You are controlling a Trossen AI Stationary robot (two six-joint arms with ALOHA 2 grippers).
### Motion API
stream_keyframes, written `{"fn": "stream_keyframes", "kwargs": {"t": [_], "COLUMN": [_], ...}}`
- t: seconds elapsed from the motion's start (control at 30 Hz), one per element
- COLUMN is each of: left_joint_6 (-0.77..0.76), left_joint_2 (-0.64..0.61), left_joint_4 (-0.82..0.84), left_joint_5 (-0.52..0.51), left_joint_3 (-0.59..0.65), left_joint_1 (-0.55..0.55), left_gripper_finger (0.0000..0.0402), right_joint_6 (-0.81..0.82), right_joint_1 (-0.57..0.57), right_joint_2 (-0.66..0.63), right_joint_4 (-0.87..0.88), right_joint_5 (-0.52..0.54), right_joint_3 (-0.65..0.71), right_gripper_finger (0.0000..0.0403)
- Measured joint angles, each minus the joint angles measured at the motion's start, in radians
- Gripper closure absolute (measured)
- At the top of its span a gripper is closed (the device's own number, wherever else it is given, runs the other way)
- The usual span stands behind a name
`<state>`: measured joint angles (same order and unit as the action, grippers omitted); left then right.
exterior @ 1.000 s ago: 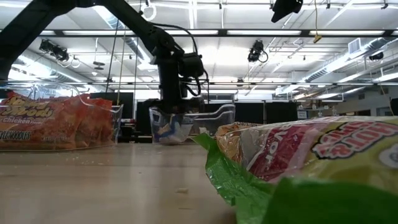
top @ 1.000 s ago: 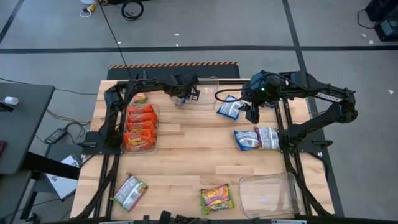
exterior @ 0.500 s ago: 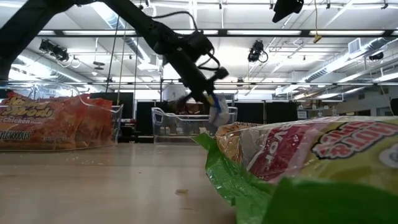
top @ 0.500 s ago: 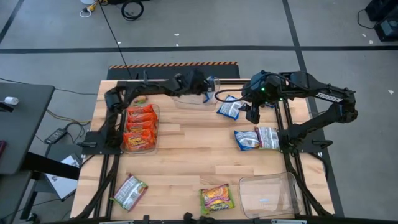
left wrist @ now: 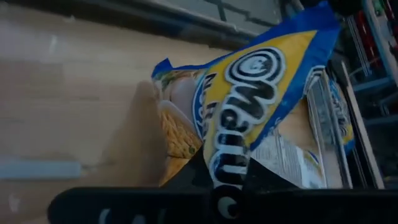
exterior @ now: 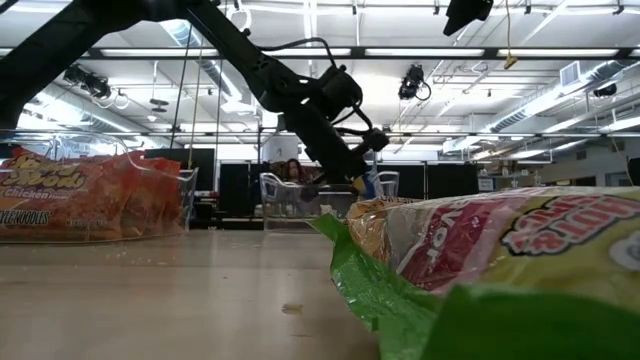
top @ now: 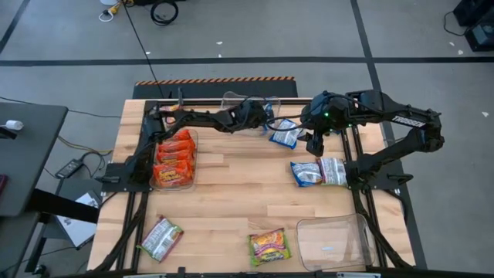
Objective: Sort Maruchan noodles
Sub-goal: Put the blue noodles into the middle transparent bin
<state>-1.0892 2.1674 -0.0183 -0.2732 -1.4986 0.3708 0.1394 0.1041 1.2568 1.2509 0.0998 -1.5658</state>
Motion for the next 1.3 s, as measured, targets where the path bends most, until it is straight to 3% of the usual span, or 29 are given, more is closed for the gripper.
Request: {"fn": "stream_keyframes", "kwargs": {"t": [0.1, 0.4, 0.57, 0.73, 0.93, 1.03, 1.13, 1.3], "left_joint_6": [0.0, 0.001, 0.104, 0.203, 0.406, 0.534, 0.693, 0.843], "left_joint_2": [0.0, -0.003, -0.053, -0.161, -0.353, -0.476, -0.599, -0.765], "left_joint_4": [-0.026, -0.053, -0.035, -0.037, 0.002, 0.075, 0.164, 0.306], "left_joint_5": [-0.014, 0.078, 0.175, 0.179, 0.19, 0.196, 0.196, 0.199], "left_joint_3": [0.0, -0.001, -0.001, -0.001, -0.001, -0.001, -0.001, -0.001], "left_joint_1": [0.002, 0.03, 0.05, 0.056, 0.044, 0.028, 0.007, -0.044], "left_gripper_finger": [0.0349, 0.0239, 0.0213, 0.0213, 0.0214, 0.0214, 0.0214, 0.0214], "right_joint_6": [0.0, -0.035, -0.067, -0.099, -0.161, -0.316, -0.527, -0.81], "right_joint_1": [0.001, 0.004, 0.004, 0.024, 0.07, 0.071, 0.056, 0.066], "right_joint_2": [0.0, 0.0, 0.0, 0.0, 0.001, 0.001, -0.001, 0.001], "right_joint_4": [0.0, 0.0, -0.01, -0.069, -0.377, -0.451, -0.456, -0.622], "right_joint_5": [0.0, 0.012, 0.012, 0.011, 0.042, 0.128, 0.292, 0.304], "right_joint_3": [0.0, 0.0, 0.048, 0.219, 0.525, 0.635, 0.701, 0.869], "right_gripper_finger": [0.0183, 0.0183, 0.0183, 0.0182, 0.0186, 0.0187, 0.0188, 0.0188]}}
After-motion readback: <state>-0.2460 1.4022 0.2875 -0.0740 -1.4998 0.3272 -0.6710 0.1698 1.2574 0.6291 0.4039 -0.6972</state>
